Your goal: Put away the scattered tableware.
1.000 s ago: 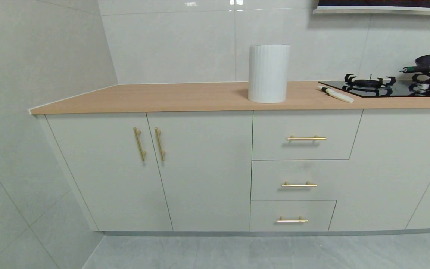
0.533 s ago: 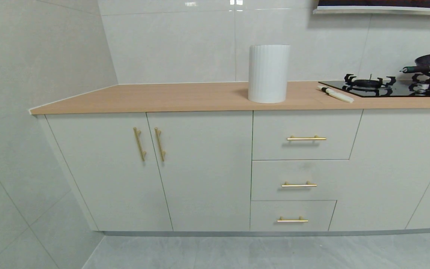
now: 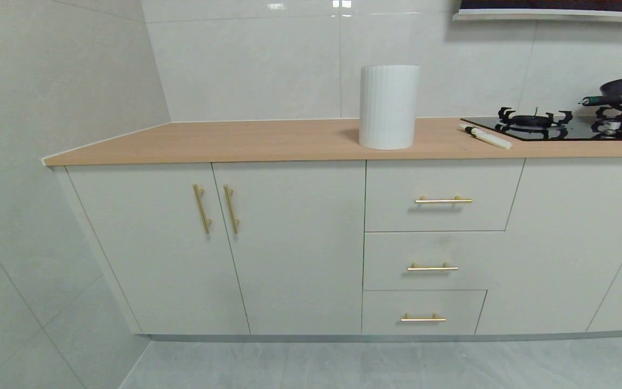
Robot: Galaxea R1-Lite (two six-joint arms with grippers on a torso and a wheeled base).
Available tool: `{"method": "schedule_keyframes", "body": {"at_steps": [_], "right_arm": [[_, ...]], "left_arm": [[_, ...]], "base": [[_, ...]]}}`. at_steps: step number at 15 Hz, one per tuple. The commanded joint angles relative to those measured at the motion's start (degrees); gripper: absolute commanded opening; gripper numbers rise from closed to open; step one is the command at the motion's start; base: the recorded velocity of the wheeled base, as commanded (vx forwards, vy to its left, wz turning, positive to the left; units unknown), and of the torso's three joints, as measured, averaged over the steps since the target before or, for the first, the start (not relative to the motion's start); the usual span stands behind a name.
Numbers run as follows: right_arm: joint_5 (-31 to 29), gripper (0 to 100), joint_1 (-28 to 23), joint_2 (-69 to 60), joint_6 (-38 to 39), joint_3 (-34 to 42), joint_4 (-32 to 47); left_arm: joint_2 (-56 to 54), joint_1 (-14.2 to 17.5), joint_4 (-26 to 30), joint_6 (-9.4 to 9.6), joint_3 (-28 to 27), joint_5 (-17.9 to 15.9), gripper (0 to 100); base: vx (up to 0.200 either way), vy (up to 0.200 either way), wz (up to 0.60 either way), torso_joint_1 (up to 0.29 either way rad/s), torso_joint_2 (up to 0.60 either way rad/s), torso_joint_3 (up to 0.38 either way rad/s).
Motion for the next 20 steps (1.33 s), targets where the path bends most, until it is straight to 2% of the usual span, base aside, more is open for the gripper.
{"method": "schedule_keyframes", "body": {"at_steps": [1, 18, 20], "right_arm": [[0.01, 100, 0.00, 0.13, -0.01, 0.00, 0.02], [0.01, 100, 0.00, 0.13, -0.01, 0.00, 0.02], [0.01, 100, 0.00, 0.13, -0.01, 0.00, 0.02]], "left_arm": [[0.02, 0.01, 0.04, 0.01, 0.01, -0.04, 100], [0.02, 0.01, 0.04, 0.01, 0.01, -0.04, 100], [0.02, 0.01, -0.04, -0.07, 0.01, -0.04, 100]], "base": [[0.200, 0.000, 0.00, -0.002, -0.01, -0.002], [0.200, 0.000, 0.00, 0.002, 0.00, 0.002], [0.000, 0.000, 0.00, 0.000, 0.00, 0.000]]}}
